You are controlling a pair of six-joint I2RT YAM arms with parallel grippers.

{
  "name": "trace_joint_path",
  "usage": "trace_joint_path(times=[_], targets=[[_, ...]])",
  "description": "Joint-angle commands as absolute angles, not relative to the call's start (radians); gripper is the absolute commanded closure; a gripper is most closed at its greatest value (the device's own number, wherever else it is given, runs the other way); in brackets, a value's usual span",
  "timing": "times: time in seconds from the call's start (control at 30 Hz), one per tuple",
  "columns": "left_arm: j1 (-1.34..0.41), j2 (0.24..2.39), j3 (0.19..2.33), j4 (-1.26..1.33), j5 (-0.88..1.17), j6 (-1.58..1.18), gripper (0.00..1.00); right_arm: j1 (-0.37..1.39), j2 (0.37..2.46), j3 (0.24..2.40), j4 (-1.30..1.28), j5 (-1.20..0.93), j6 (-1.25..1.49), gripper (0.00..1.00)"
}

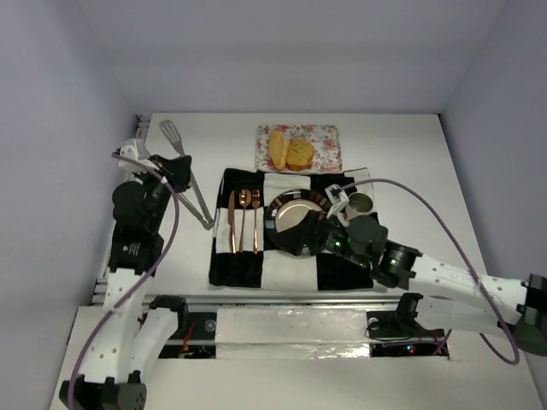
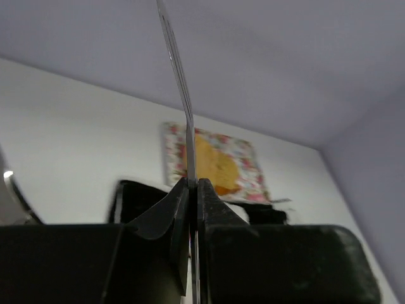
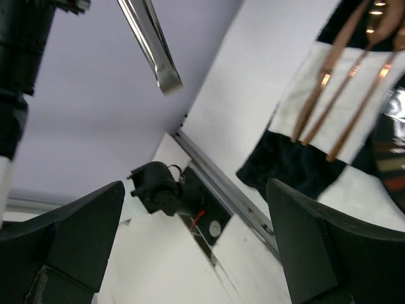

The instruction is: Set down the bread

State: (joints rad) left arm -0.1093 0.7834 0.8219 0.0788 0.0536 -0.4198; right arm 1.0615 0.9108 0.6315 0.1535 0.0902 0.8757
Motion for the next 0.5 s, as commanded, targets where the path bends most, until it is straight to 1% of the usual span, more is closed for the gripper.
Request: trace_joint_path(times=[0.0,0.03,0.07,0.1,0.13,0.17,0.27,0.33,0.47], targets=[[-0.107,0.709,0.721,0.225,0.376,-0.582,1.00,1.063,1.021,0.713,0.444,0.006,0.897,0.00],[-0.107,0.690,0.697,0.279,0.426,-0.633,1.00,1.063,1.049,0.739,0.469,0.000,0.900,0.00],[-0.107,0.663,0.639,0.413,0.474,-0.743,1.00,1.063,1.095,0.741,0.501,-0.032,0.905,0.00],[-0.107,0.649,0.605,0.489,0.553,-0.805,1.00,1.063,1.115,0.742,0.576,-0.038,0.911,0.00],[-0.107,0.637,0.571,0.573,0.580,-0.871,1.00,1.063,1.132,0.741,0.616,-0.044,0.911,0.00],[-0.107,0.617,0.505,0.732,0.597,-0.994,1.00,1.063,1.149,0.744,0.649,-0.066,0.914,0.00],[-0.107,0.606,0.434,0.910,0.620,-1.098,1.00,1.072,1.206,0.767,0.698,-0.096,0.904,0.00],[-0.107,0.611,0.414,0.963,0.633,-1.138,1.00,1.086,1.241,0.794,0.712,-0.113,0.884,0.00],[-0.107,0.615,0.356,1.089,0.644,-1.216,1.00,1.109,1.310,0.860,0.614,-0.051,0.865,0.00]])
